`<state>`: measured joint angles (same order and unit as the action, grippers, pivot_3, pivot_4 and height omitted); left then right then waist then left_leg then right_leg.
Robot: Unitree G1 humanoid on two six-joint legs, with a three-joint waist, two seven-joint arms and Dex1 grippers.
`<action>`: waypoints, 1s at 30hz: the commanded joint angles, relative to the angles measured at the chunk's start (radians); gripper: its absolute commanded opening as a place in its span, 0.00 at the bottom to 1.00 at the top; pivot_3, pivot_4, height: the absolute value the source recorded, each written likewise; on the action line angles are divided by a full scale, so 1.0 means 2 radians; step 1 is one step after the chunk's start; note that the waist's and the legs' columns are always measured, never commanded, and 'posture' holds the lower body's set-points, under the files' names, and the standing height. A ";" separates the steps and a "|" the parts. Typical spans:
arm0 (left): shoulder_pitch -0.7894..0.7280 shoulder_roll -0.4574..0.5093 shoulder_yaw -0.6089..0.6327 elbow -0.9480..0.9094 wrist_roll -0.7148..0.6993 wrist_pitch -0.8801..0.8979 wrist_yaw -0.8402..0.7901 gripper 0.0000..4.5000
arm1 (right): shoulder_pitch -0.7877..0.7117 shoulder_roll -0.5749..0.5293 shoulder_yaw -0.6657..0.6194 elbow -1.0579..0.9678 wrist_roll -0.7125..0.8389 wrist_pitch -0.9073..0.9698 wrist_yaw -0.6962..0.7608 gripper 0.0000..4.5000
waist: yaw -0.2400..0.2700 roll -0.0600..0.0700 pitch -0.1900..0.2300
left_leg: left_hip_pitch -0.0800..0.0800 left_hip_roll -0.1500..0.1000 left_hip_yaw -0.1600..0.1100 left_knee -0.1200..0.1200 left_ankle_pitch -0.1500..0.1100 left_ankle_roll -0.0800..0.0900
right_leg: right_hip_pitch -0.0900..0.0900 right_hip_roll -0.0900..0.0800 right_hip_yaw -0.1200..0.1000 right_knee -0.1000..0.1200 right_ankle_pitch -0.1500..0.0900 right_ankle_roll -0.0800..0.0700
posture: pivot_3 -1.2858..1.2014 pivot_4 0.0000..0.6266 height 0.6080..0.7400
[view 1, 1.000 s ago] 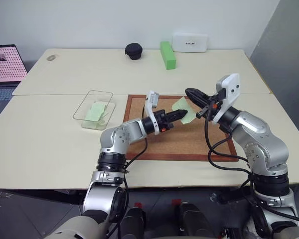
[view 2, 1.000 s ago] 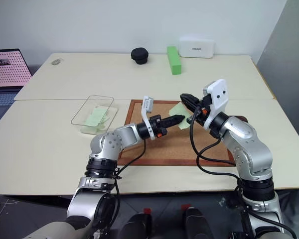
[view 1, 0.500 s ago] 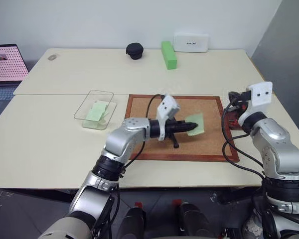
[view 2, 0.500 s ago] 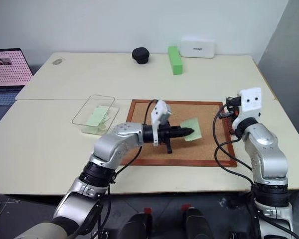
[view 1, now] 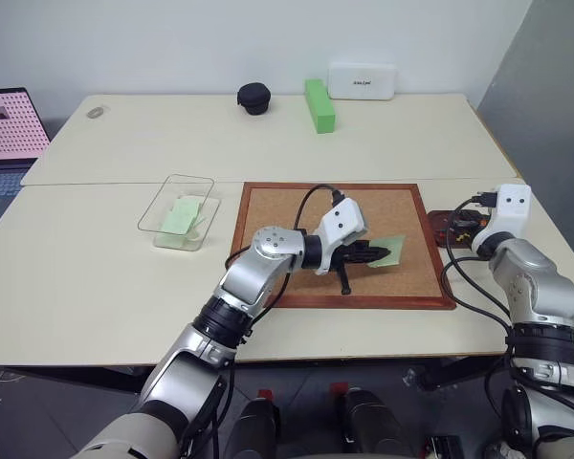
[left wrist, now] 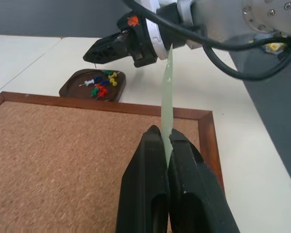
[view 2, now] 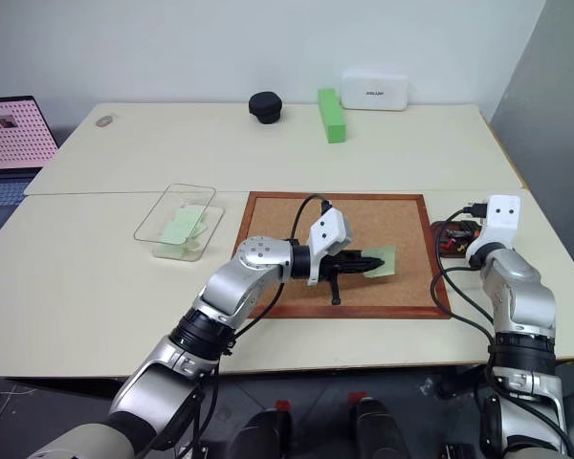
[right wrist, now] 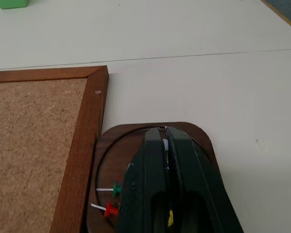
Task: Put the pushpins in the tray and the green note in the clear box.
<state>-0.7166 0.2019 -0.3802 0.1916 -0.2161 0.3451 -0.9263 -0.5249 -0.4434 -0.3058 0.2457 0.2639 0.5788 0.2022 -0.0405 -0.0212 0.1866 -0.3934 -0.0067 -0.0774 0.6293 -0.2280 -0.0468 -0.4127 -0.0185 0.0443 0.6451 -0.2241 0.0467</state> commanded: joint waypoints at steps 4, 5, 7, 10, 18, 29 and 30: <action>0.006 0.005 0.016 -0.022 0.005 0.000 0.007 0.00 | -0.020 0.004 -0.012 0.027 0.009 -0.024 0.004 0.19 | 0.000 0.000 0.000 | 0.000 0.000 0.000 0.000 0.000 0.000 | 0.000 0.000 0.000 0.000 0.000 0.000 | 0.52 0.24 1.00; 0.007 0.005 0.017 -0.026 0.004 0.003 0.009 0.00 | -0.021 0.005 -0.011 0.028 0.009 -0.024 0.005 0.25 | 0.000 0.000 0.000 | 0.000 0.000 0.000 0.000 0.000 0.000 | 0.000 0.000 0.000 0.000 0.000 0.000 | 0.52 0.24 1.00; 0.009 0.006 0.018 -0.030 0.004 0.007 0.011 0.00 | -0.021 0.006 -0.010 0.029 0.008 -0.026 0.006 0.36 | 0.000 0.000 0.000 | 0.000 0.000 0.000 0.000 0.000 0.000 | 0.000 0.000 0.000 0.000 0.000 0.000 | 0.52 0.24 1.00; 0.009 0.007 0.019 -0.030 0.005 0.008 0.013 0.00 | -0.024 0.007 -0.010 0.031 0.008 -0.026 0.009 0.51 | 0.000 0.000 0.000 | 0.000 0.000 0.000 0.000 0.000 0.000 | 0.000 0.000 0.000 0.000 0.000 0.000 | 0.52 0.24 1.00; 0.003 0.007 0.021 -0.021 0.007 0.007 0.014 0.00 | -0.017 0.002 -0.011 0.023 0.008 -0.024 0.015 0.86 | 0.000 0.000 0.000 | 0.000 0.000 0.000 0.000 0.000 0.000 | 0.000 0.000 0.000 0.000 0.000 0.000 | 0.52 0.24 1.00; -0.002 0.006 0.026 -0.012 0.010 0.007 0.015 0.00 | -0.014 0.002 -0.004 0.011 0.004 -0.026 0.024 0.99 | 0.000 0.000 0.000 | 0.000 0.000 0.000 0.000 0.000 0.000 | 0.000 0.000 0.000 0.000 0.000 0.000 | 0.52 0.24 1.00; -0.002 0.006 0.028 -0.011 0.009 0.008 0.016 0.00 | -0.013 0.000 -0.001 0.007 0.002 -0.029 0.028 0.99 | 0.000 0.000 0.000 | 0.000 0.000 0.000 0.000 0.000 0.000 | 0.000 0.000 0.000 0.000 0.000 0.000 | 0.52 0.24 1.00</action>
<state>-0.6991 0.2175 -0.3515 0.1776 -0.1967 0.3668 -0.9017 -0.5439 -0.4247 -0.3115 0.3183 0.2666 0.5506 0.2407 -0.0415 -0.0210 0.1866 -0.3936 -0.0069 -0.0775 0.6295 -0.2280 -0.0468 -0.4127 -0.0187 0.0444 0.6452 -0.2240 0.0468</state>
